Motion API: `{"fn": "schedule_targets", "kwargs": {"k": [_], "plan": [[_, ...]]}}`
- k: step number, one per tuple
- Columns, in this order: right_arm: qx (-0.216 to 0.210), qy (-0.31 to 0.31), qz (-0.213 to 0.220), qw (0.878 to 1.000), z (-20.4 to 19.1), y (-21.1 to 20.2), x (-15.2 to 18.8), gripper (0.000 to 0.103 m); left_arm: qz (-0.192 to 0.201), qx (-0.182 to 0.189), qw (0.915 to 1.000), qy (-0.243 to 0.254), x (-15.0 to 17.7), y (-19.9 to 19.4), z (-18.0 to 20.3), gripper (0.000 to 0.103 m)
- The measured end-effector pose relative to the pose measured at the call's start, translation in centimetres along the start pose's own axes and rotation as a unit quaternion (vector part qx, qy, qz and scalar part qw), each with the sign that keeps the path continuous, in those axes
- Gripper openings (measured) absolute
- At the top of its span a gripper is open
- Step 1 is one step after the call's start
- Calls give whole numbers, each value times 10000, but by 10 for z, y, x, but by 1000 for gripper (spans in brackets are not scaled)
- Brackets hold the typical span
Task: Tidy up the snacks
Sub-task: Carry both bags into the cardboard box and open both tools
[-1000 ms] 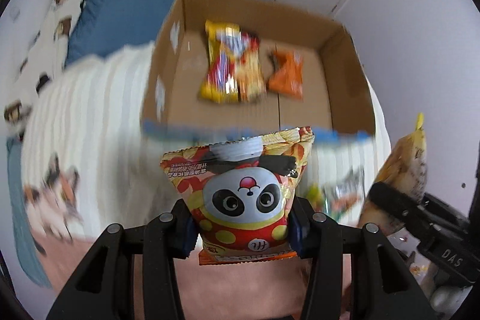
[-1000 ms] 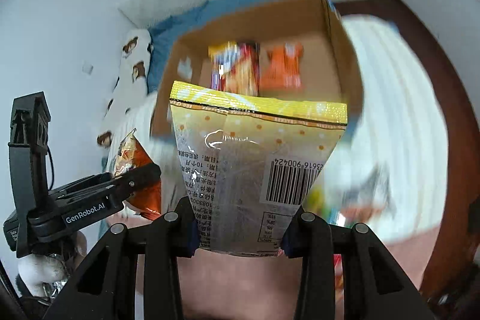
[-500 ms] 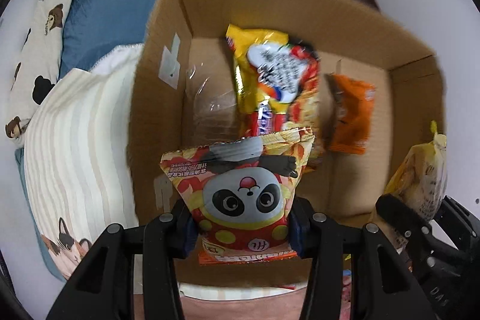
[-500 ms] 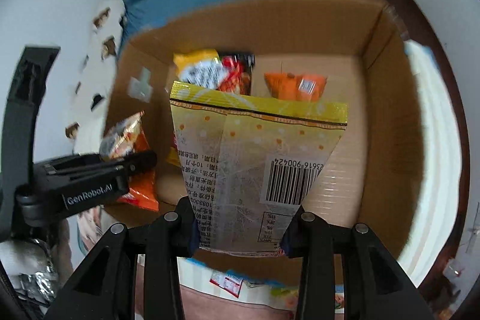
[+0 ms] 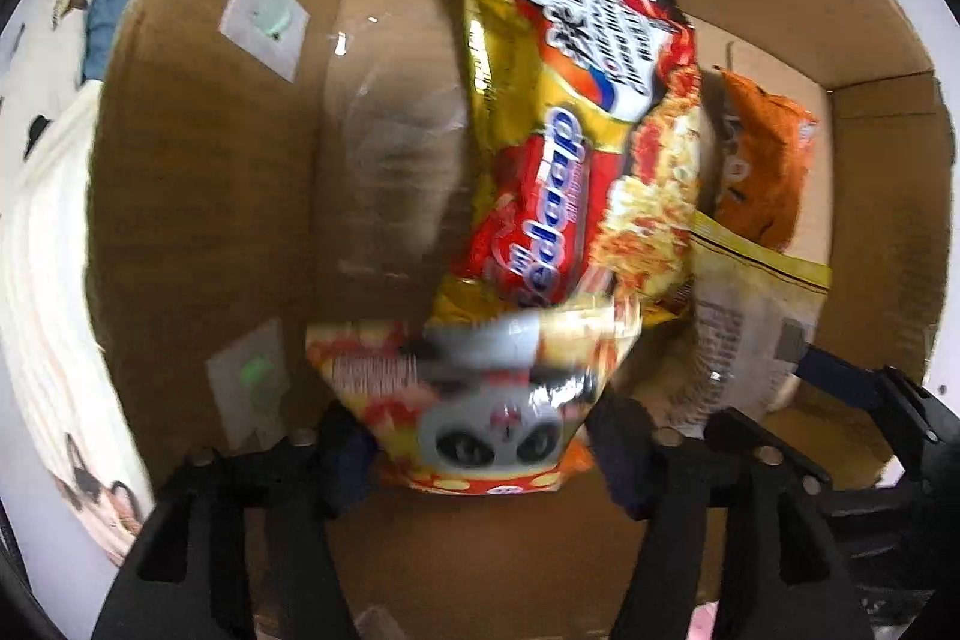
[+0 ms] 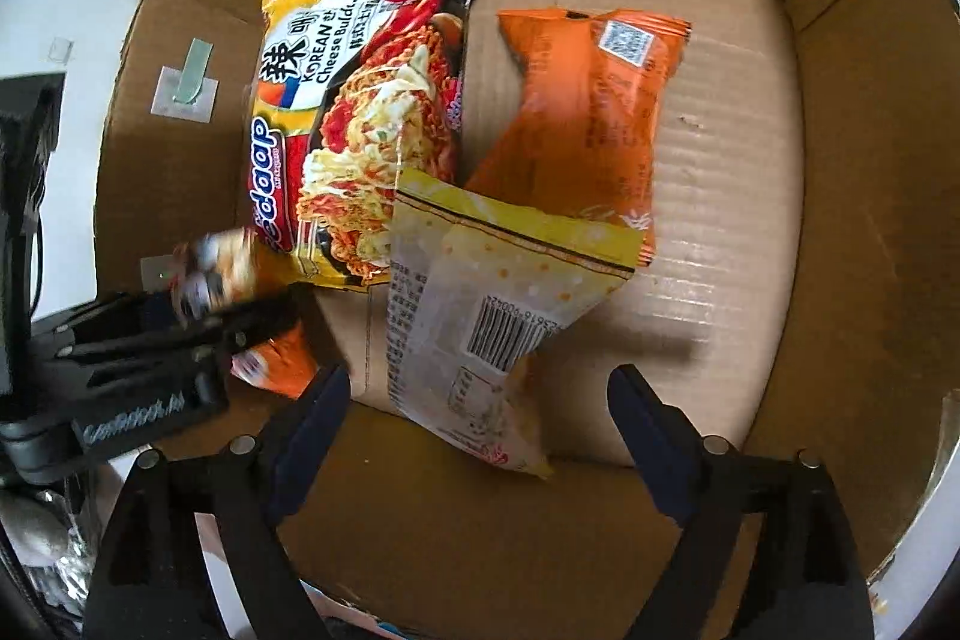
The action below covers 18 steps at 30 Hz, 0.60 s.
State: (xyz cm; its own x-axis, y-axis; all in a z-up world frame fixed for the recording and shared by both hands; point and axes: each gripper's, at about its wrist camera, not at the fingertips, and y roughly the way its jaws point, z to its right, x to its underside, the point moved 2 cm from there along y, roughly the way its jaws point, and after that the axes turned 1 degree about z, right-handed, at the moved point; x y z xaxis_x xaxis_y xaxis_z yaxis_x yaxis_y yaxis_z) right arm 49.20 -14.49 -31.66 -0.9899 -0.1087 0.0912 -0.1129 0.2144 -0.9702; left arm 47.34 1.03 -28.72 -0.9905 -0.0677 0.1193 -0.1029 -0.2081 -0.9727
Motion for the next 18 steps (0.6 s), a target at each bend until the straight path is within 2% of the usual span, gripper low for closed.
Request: {"fn": "schedule_targets", "kwargs": {"k": [8,13,18], "plan": [[133,27,324,9994,13,-23,5,95,261,53,9996,-51,14,-15,7,81],[223,2,640,9977,17,-46,19,96,581,110,9982,-57,29,-42,19,82],[317,6,1068,9938,14,-78,39,96,1160,25,9932,-81,52,-80,27,82]]}}
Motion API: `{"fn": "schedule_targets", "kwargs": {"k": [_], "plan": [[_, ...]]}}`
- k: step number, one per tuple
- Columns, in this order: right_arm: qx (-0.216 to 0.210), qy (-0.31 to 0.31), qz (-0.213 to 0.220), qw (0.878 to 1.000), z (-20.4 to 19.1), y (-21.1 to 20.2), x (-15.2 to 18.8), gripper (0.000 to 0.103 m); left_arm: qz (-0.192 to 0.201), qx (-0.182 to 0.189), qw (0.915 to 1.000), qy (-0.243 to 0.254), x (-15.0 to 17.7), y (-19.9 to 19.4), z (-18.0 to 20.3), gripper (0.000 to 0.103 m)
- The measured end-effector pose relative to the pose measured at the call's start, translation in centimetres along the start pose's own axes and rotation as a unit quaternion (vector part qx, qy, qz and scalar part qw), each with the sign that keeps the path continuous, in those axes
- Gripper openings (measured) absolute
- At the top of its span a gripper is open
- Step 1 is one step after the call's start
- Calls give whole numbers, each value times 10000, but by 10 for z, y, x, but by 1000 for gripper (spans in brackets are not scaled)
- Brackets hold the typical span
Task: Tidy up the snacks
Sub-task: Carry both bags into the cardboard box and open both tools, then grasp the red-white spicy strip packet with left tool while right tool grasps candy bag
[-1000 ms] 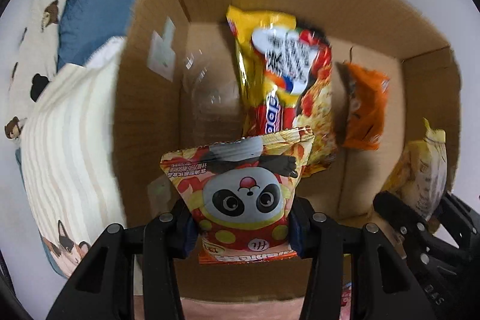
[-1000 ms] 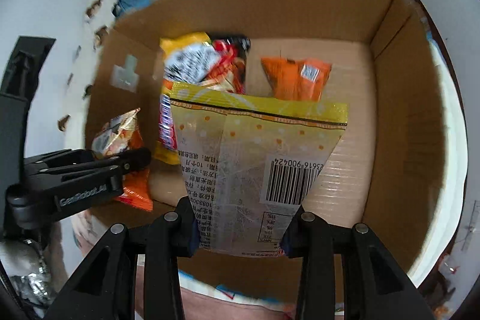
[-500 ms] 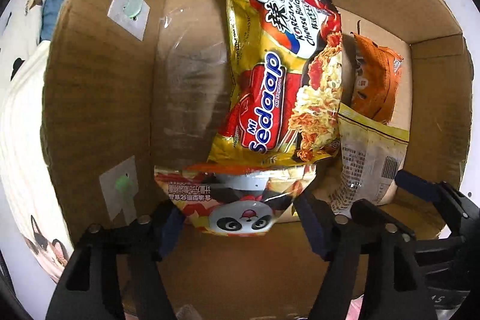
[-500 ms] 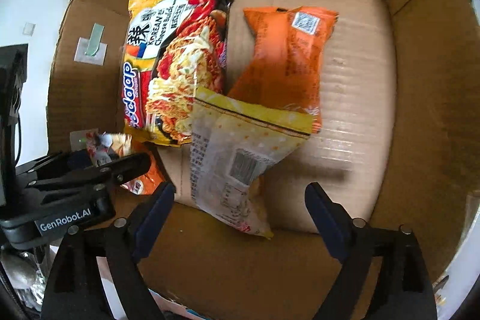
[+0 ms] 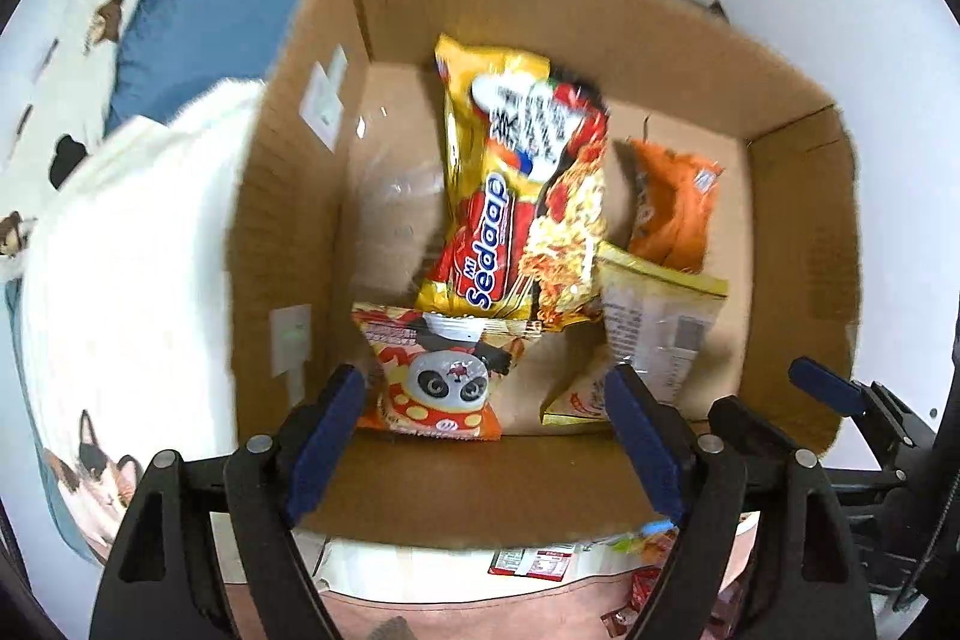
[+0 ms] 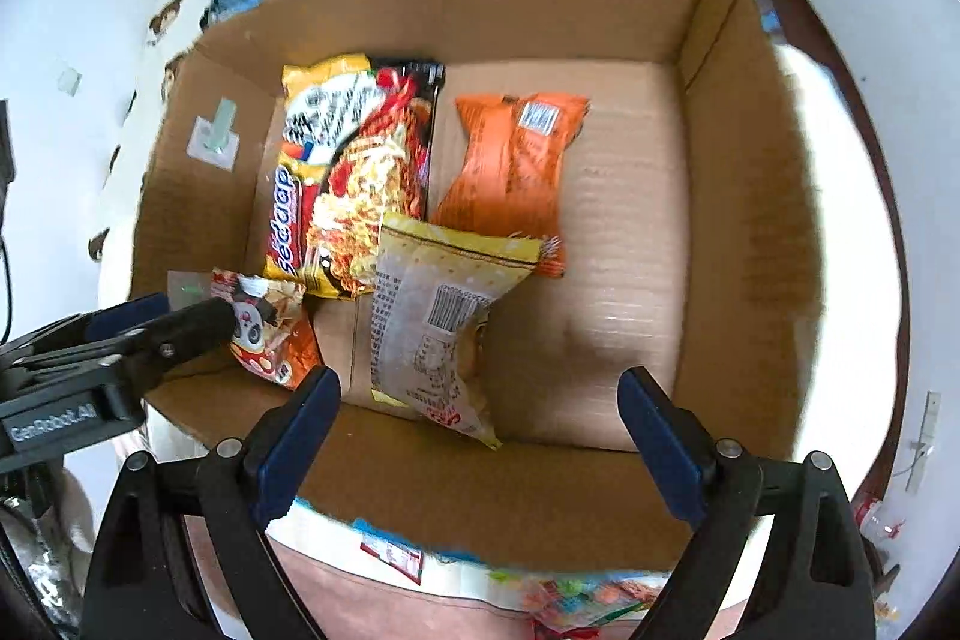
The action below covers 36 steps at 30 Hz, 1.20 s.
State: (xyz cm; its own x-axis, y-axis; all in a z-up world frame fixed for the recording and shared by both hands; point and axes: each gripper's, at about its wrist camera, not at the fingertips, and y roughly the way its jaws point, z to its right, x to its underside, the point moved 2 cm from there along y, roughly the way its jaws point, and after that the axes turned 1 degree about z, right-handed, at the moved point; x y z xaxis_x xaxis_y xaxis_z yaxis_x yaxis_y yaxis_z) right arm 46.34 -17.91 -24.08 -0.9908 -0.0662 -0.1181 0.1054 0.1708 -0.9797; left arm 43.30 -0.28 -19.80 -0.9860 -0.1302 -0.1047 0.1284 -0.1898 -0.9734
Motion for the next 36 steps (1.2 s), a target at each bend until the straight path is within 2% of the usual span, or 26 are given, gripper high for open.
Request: {"fn": "schedule_targets", "kwargs": {"k": [5,10,14,17,20,22,27,30,31,34,36], "plan": [[-43,36,554,9984,-9,-36,16,96,632,-93,9979,115,13,-41,3,82],[-121,66,1001,9949,-11,-60,44,96,1333,-335,9899,348,47,-76,13,82],[-255,103,1067,9939,-5,-71,81,96,1513,-433,9864,473,82,-77,19,82],[-206,15,914,9956,3,-61,112,96,1413,-466,9879,444,109,-65,19,82],[56,-275,729,9969,9,-42,139,92,1105,-585,9914,399,139,-32,19,82],[285,-594,387,9971,10,-18,155,68,756,-646,9940,446,153,-1,19,82],[595,-1171,-213,9911,14,33,173,68,-60,-418,9983,400,168,68,21,82],[764,-1447,-621,9846,18,60,176,76,-377,-221,9985,331,164,99,27,82],[815,-1519,-671,9828,19,66,176,76,-502,-155,9982,294,162,110,29,82],[760,-1506,-814,9823,21,76,175,77,-645,-130,9975,269,154,131,33,81],[771,-1503,-848,9820,20,78,174,76,-534,-114,9982,233,151,133,33,78]]}}
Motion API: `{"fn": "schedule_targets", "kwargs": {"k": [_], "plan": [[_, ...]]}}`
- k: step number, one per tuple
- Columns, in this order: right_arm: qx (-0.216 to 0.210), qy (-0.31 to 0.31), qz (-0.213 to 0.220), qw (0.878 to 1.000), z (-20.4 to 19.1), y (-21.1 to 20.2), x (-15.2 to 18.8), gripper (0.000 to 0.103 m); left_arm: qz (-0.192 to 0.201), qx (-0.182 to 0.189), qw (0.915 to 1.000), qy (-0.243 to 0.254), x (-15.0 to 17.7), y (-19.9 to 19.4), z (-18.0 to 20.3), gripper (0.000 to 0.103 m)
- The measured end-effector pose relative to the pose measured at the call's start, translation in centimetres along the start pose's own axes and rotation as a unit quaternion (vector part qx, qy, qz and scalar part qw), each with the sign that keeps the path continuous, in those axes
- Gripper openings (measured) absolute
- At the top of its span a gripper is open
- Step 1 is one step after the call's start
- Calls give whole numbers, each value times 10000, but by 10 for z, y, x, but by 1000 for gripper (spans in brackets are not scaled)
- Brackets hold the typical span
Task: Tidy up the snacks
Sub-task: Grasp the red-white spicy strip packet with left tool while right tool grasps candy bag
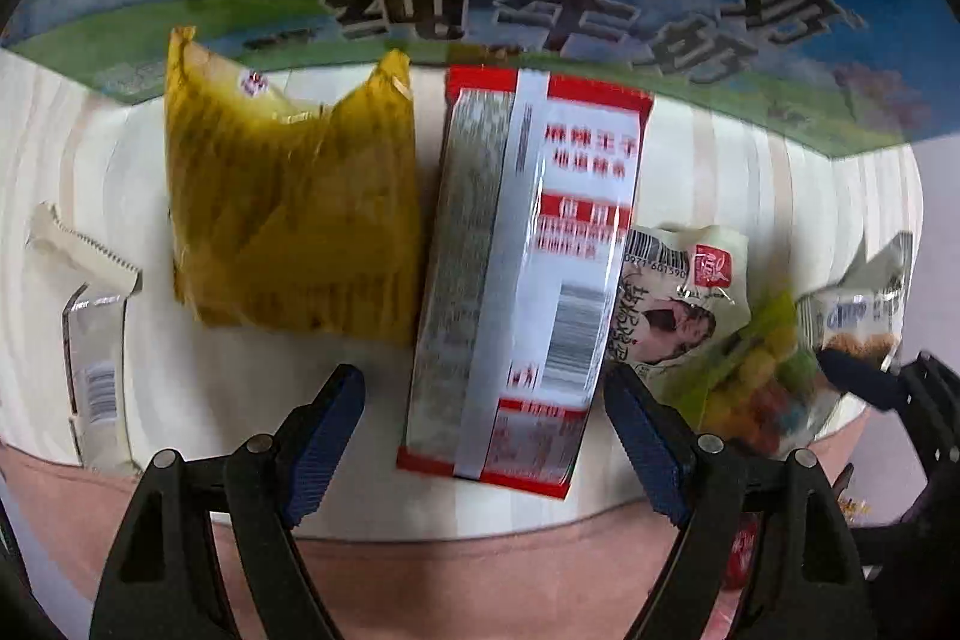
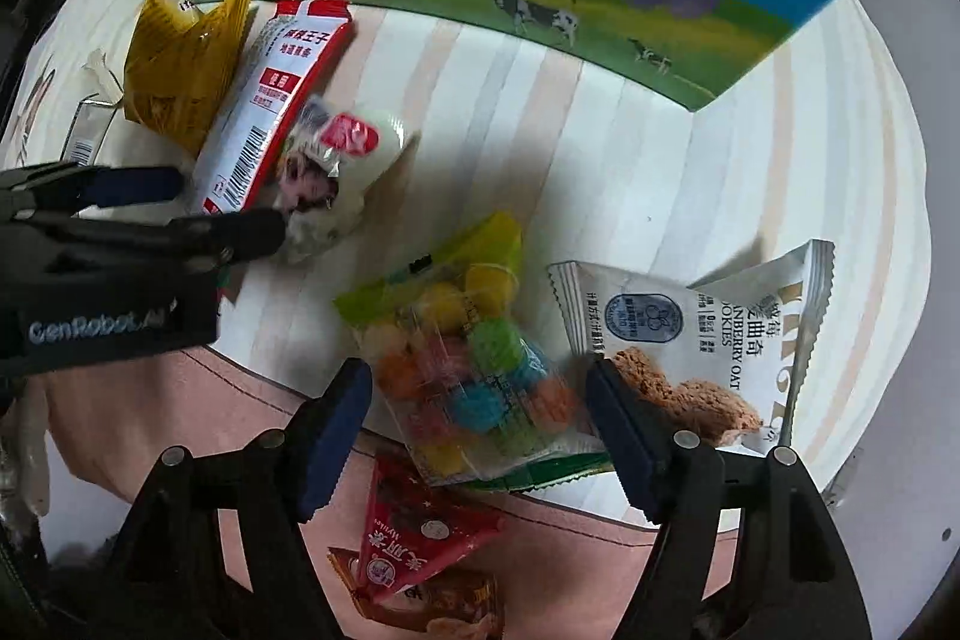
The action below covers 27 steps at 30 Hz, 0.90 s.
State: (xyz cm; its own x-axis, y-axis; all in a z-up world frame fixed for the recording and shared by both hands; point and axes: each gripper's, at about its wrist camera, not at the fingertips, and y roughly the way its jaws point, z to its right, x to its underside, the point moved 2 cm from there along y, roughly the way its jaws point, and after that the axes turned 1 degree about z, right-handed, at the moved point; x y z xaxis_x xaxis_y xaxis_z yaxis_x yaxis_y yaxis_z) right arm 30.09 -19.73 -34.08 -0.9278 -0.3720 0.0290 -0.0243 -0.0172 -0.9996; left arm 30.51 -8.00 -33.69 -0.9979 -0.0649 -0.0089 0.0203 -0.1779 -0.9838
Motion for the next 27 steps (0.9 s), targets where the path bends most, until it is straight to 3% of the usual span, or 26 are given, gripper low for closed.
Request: {"fn": "schedule_targets", "kwargs": {"k": [2,8,12,14,17,20,23,25,27], "plan": [[-34,85,-10,10000,0,1,-1,76,135,7,9999,-2,1,-5,0,53],[-642,728,-238,9950,5,21,8,66,119,-121,9998,-113,34,-10,-7,52],[-1365,1375,-205,9808,16,22,16,66,-4,-250,9995,-198,76,-11,-19,52],[-1392,1558,-67,9779,22,20,15,66,-67,-307,9993,-206,92,-7,-25,52],[-1475,1871,47,9712,32,22,11,75,-141,-340,9991,-228,99,6,-29,55],[-1259,2009,276,9711,33,23,6,76,-171,-305,9992,-203,96,17,-26,63],[-782,1961,406,9766,25,25,7,62,-146,-304,9992,-216,93,22,-28,65],[-733,1888,455,9782,16,23,13,54,-108,-280,9992,-277,86,23,-31,65],[-854,1845,358,9785,12,22,19,53,-76,-204,9990,-384,77,23,-35,65]]}}
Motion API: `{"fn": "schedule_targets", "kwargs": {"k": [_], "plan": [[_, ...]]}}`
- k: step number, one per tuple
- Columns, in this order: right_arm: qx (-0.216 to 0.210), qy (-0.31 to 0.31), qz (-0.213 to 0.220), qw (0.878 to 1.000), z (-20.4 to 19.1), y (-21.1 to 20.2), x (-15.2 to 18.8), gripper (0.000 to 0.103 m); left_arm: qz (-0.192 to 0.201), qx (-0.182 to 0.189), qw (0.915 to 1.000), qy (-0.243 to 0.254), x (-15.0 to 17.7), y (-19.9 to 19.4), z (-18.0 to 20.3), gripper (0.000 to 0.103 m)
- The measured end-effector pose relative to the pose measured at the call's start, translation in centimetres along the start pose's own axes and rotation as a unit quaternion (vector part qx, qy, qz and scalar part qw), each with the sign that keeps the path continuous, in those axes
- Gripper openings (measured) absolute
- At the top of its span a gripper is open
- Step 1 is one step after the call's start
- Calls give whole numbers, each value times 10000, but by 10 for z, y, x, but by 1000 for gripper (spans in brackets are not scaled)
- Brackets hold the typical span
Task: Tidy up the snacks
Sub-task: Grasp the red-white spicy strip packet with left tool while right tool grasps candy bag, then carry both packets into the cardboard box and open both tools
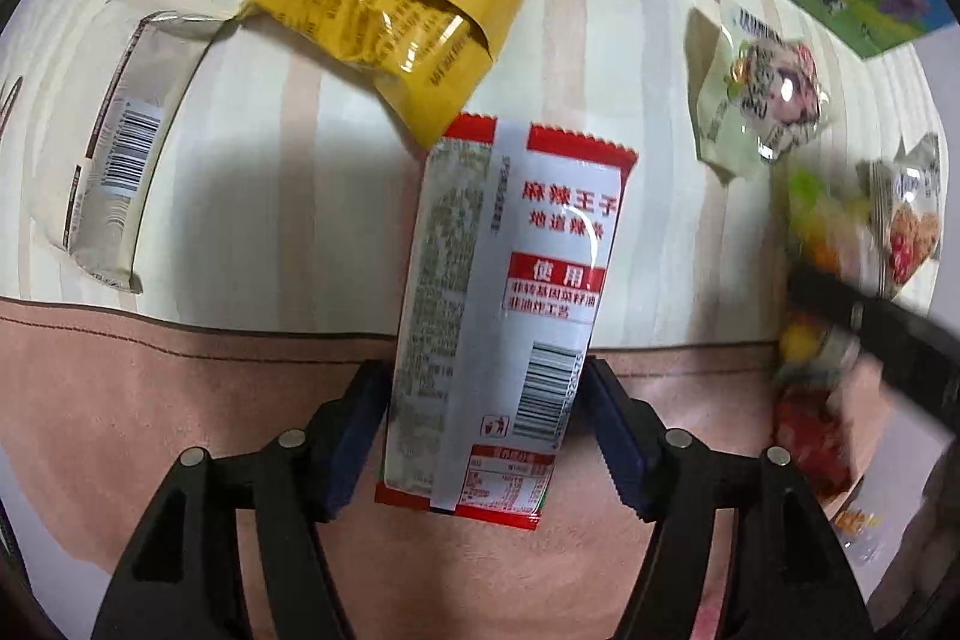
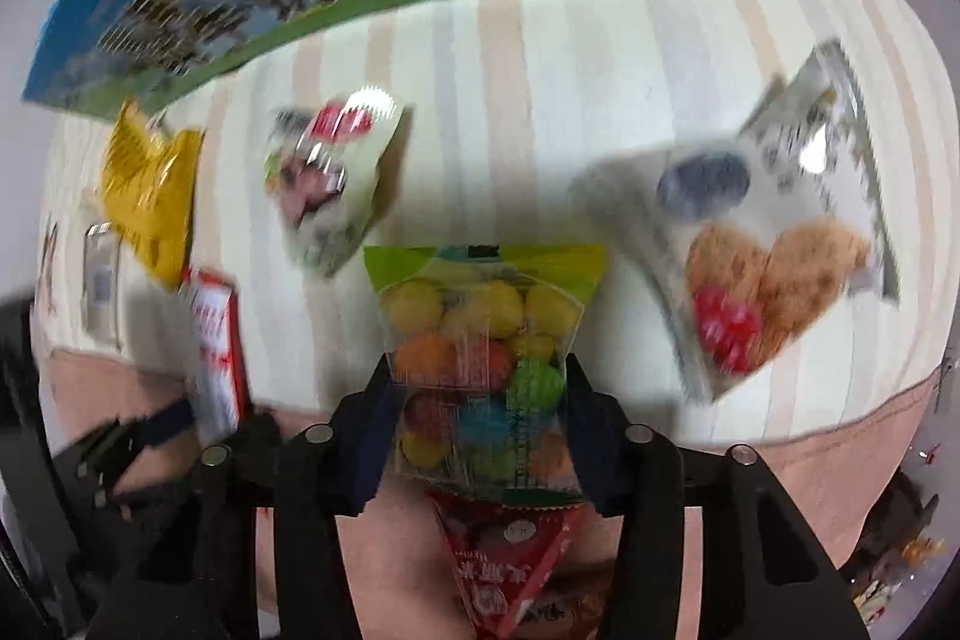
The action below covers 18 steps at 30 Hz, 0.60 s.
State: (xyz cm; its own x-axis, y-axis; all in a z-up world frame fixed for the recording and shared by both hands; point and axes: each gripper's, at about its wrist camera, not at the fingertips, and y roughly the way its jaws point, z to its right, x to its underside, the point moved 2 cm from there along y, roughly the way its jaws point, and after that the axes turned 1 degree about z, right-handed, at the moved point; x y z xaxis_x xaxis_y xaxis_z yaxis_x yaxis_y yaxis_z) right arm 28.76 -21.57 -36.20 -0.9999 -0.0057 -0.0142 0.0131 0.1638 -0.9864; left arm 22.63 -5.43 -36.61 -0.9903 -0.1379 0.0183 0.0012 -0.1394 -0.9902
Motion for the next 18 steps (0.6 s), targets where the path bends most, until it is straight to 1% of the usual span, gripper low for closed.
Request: {"fn": "schedule_targets", "kwargs": {"k": [3,5,7,8,9,10,11,12,13,14,16,18], "plan": [[-262,70,-217,9994,-2,3,11,54,47,105,9998,-154,-5,0,-5,65],[-400,243,-287,9985,2,6,12,57,74,130,9997,-208,-10,-1,-8,65],[-586,423,-272,9970,7,9,10,65,108,123,9996,-220,-11,-5,-13,64],[-612,474,-265,9966,14,9,8,66,137,74,9997,-188,-13,-5,-13,59],[-603,515,-242,9966,15,10,7,66,170,6,9997,-156,-28,-16,-15,56],[-582,510,-209,9968,21,12,4,65,214,-26,9997,-117,-29,-17,-16,55],[-523,467,-170,9974,21,12,3,64,237,-46,9997,-104,-30,-19,-15,52],[-376,381,-114,9985,19,14,9,58,262,-65,9996,-100,-30,-20,-16,51],[-216,260,-47,9994,17,15,14,55,282,-86,9995,-92,-30,-21,-14,51],[-152,207,8,9997,-1,9,26,54,278,-109,9995,-74,-30,-20,-10,51],[-73,129,117,9998,-5,2,31,51,284,-126,9995,-90,-27,-23,-10,50],[-86,133,214,9996,-10,-2,34,51,290,-143,9994,-89,-25,-26,-10,49]]}}
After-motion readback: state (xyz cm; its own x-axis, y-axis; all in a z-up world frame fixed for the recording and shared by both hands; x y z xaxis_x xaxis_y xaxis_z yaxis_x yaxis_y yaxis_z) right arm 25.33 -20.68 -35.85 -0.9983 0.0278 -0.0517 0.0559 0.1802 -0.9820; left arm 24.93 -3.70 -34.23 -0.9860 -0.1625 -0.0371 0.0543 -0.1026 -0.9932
